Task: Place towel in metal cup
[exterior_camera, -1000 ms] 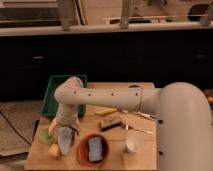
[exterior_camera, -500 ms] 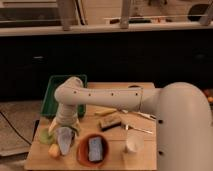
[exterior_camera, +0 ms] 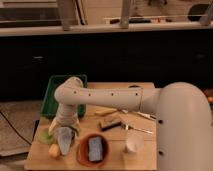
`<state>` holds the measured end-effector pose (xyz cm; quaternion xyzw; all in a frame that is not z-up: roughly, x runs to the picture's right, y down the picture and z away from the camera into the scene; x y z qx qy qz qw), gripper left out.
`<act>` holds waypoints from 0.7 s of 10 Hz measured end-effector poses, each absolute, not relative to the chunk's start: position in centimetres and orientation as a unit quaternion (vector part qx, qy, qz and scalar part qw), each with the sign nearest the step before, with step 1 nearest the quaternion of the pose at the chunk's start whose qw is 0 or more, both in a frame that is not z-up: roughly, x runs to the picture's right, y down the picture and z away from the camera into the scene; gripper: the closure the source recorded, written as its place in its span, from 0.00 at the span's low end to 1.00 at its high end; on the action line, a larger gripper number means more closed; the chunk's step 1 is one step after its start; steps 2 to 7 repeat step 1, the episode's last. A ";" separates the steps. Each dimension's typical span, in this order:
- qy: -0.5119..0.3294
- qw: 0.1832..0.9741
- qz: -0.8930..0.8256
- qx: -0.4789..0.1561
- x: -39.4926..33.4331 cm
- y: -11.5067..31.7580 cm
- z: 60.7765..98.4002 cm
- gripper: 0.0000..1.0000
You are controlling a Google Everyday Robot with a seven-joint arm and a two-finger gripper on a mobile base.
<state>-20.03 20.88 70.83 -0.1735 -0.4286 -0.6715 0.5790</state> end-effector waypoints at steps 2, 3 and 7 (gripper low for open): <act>-0.429 0.579 -0.672 -0.174 -20.0 20.9 70.8 0.20; -0.429 0.579 -0.672 -0.174 -20.0 20.9 70.8 0.20; -0.429 0.579 -0.672 -0.174 -20.0 20.9 70.8 0.20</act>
